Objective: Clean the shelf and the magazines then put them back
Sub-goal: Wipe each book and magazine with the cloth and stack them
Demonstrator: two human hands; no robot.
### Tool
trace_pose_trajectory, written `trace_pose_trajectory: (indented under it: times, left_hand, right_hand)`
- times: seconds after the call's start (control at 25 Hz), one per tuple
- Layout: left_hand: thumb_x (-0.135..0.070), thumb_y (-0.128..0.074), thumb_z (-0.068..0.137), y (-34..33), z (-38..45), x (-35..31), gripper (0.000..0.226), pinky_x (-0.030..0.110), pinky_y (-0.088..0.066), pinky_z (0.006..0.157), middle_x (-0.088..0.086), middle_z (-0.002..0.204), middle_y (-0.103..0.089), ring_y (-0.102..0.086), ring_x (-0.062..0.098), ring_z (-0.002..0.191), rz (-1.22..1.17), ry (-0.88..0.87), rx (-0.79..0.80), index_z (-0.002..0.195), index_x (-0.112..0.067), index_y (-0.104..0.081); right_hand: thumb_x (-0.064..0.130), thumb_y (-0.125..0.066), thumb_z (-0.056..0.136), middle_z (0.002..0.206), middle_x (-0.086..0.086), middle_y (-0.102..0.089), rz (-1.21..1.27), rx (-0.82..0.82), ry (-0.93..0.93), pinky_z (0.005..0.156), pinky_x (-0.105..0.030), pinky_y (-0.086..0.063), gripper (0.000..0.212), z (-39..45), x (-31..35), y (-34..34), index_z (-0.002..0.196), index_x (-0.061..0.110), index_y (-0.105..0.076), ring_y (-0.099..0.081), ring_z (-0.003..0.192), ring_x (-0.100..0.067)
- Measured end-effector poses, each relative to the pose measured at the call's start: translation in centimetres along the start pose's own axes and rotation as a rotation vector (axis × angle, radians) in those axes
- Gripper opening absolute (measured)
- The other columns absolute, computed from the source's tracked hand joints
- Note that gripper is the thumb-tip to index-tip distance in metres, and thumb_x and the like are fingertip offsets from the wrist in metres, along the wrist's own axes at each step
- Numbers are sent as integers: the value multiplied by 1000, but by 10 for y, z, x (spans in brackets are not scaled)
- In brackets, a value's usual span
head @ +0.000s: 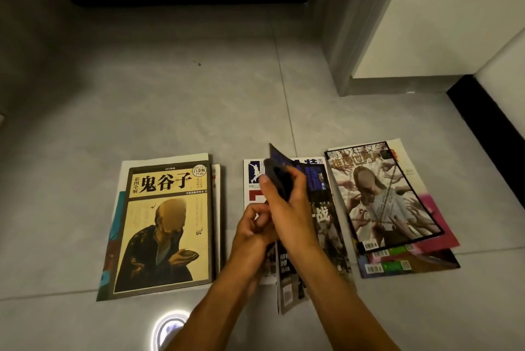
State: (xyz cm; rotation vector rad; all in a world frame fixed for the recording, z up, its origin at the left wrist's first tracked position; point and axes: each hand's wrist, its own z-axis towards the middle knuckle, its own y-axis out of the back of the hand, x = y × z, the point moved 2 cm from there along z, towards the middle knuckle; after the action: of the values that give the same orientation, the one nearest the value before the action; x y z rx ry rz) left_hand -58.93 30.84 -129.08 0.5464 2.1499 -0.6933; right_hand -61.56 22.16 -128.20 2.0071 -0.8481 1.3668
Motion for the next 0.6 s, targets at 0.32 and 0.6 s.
trace_pose_trajectory:
  times: [0.32,0.6]
  left_hand:
    - [-19,-63,85,23,-2,-7,39,33,-48,84,-5,122,-63,-61,16,106,-58,-35,-146,122,-29,-56]
    - [-27,-85,58,66,-4,-44,60,32,-55,79,7,107,-73,-65,27,109,8,33,194,113,-15,-61]
  right_hand:
    - [-3,-62,82,109,-13,-71,364,164,-159,80,-54,-56,46,-7,42,56,117,27,-60,-69,95,-36]
    - [17,-95,26,96,-17,-73,523,307,-113,59,-42,-59,70,-16,68,110,92,17,-74,-72,80,-34]
